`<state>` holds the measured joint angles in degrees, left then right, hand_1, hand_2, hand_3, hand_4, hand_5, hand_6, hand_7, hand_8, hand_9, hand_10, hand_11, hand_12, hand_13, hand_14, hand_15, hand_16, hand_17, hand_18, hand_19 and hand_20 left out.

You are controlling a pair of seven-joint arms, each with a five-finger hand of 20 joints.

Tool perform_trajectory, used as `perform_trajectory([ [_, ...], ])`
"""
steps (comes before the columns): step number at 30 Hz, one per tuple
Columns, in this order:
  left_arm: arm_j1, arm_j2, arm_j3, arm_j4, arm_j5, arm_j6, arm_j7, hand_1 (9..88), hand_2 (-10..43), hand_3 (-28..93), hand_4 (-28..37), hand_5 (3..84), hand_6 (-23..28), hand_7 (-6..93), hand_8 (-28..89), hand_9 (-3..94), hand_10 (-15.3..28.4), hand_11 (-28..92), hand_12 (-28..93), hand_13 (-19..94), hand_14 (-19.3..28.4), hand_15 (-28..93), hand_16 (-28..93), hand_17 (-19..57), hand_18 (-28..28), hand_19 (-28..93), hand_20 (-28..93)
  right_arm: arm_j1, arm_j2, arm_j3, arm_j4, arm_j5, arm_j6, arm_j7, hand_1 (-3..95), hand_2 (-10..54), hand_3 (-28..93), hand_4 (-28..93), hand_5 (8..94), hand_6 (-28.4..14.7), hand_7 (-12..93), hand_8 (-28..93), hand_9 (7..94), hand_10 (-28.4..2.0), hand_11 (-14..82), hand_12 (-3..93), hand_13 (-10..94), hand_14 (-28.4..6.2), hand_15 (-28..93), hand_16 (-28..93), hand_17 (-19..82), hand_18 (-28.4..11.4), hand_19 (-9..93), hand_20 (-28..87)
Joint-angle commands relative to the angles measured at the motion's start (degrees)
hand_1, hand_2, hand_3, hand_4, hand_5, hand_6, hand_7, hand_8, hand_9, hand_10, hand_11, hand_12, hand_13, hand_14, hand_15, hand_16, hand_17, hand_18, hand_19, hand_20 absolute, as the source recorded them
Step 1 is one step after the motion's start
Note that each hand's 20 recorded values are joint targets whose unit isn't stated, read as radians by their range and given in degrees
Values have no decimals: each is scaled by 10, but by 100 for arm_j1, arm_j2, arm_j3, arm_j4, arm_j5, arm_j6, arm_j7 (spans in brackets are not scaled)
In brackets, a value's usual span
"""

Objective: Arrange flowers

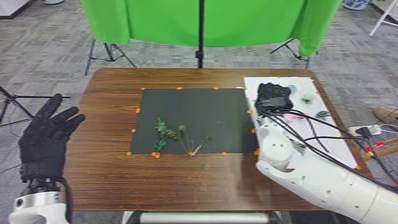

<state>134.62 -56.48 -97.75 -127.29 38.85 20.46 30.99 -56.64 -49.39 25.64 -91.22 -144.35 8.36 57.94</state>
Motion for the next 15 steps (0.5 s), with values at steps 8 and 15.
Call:
perform_trajectory([
  [8, 191, 41, 6, -43, -91, 106, 122, 203, 92, 747, -283, 348, 72, 97, -74, 334, 190, 293, 149, 224, 241, 552, -59, -95, 209, 443, 304, -858, -301, 1902, -1279, 1563, -2306, 466, 362, -76, 730, -235, 793, -80, 176, -105, 836, -156, 420, 192, 796, -107, 725, 165, 457, -262, 932, 525],
  [15, 146, 40, -17, -20, -45, 75, 66, 205, 92, 748, -283, 348, 72, 98, -74, 333, 190, 293, 148, 224, 240, 553, -59, -95, 208, 443, 303, -987, -499, 2090, -1290, 2060, -3151, 788, 316, -59, 682, -223, 802, -108, 152, -97, 829, -180, 395, 190, 777, -128, 740, 159, 455, -281, 932, 549],
])
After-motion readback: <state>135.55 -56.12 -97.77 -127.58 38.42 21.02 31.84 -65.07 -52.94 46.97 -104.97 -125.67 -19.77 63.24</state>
